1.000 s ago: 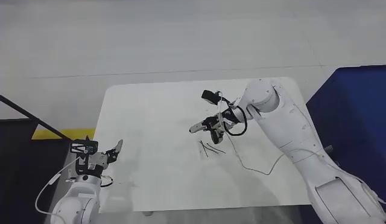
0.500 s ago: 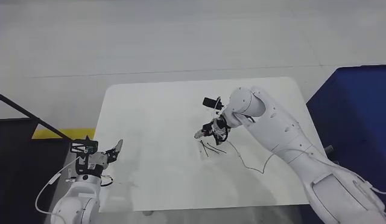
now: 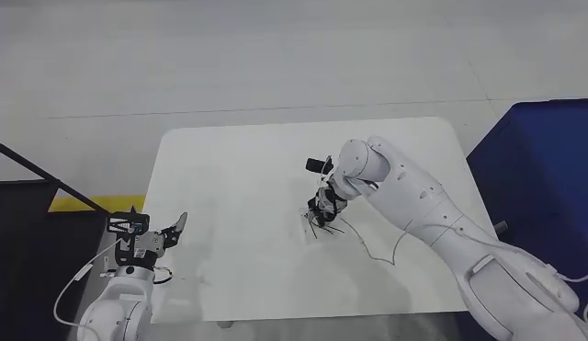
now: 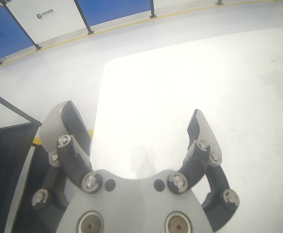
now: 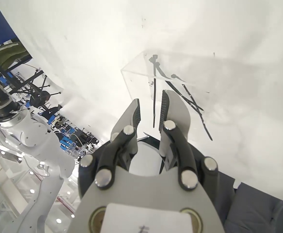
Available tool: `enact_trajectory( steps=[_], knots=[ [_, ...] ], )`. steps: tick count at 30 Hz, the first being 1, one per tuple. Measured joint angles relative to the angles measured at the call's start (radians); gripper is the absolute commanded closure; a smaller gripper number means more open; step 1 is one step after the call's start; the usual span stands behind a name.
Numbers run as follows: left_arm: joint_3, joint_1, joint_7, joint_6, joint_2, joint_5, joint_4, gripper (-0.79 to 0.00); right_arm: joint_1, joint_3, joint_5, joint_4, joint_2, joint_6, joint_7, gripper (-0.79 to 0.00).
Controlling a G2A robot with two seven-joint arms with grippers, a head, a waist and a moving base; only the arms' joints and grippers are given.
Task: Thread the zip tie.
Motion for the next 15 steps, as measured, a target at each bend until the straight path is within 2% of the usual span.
enact_trajectory(
  steps=[11,15],
  knots=[
    [0.000,0.000,0.000,0.000,0.000,0.000,0.000,-0.785,0.020,-0.059,0.006,0.094,-0.053,-0.015,-0.015,-0.160],
    [0.000,0.000,0.000,0.000,0.000,0.000,0.000,-0.785,0.026,-0.068,0.013,0.132,-0.069,-0.031,-0.023,-0.065]
  ],
)
